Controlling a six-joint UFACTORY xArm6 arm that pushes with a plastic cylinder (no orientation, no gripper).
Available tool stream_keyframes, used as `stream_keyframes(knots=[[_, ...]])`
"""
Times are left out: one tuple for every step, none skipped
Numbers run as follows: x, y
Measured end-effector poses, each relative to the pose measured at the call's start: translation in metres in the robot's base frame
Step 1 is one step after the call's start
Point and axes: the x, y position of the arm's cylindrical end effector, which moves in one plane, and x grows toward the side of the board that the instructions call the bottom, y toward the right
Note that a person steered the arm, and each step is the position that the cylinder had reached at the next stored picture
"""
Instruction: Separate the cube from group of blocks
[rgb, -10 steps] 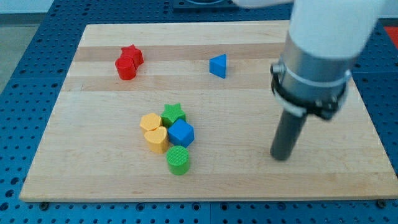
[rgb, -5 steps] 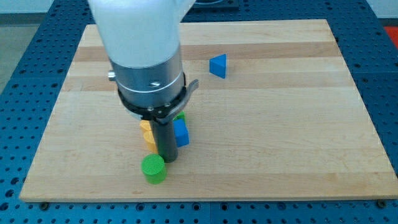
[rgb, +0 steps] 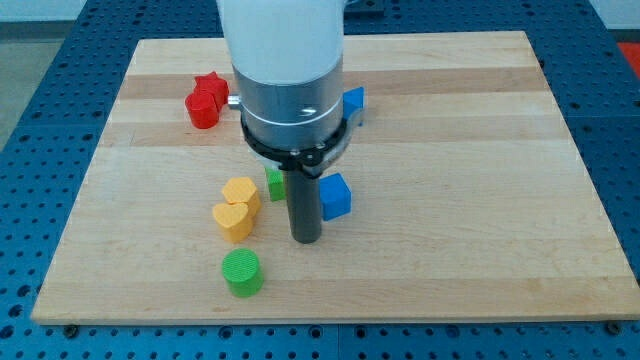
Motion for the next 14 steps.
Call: stream_keyframes(knots=[[-0.030, 0.006], [-0.083, 0.006], [-0.087, 0.006], [-0.061, 0.008], [-0.033, 0.010], [-0.028, 0.034], [-0.044, 0.064], [-0.084, 0.066], [-0.125, 0.066], [-0.140, 0.070], [-0.115, 0.090], [-0.061, 0.092], [-0.041, 0.039], [-0.064, -0.006]])
